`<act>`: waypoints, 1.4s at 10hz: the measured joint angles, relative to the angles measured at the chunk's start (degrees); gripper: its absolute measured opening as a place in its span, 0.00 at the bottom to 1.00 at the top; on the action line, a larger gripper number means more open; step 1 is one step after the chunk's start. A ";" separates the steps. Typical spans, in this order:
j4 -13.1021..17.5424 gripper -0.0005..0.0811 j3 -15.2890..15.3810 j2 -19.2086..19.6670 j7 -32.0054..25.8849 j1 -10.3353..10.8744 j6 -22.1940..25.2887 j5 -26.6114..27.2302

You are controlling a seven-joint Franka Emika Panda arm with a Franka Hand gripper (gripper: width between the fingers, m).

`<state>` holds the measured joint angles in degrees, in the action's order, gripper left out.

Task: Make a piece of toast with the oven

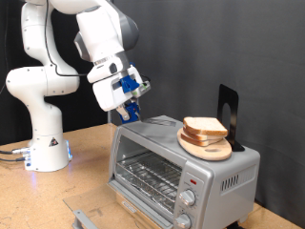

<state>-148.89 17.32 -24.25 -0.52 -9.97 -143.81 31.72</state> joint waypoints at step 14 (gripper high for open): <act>3.30 0.46 1.61 3.66 2.32 0.00 -1.32 0.29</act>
<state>-145.59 18.92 -20.59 1.80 -9.97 -145.13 32.01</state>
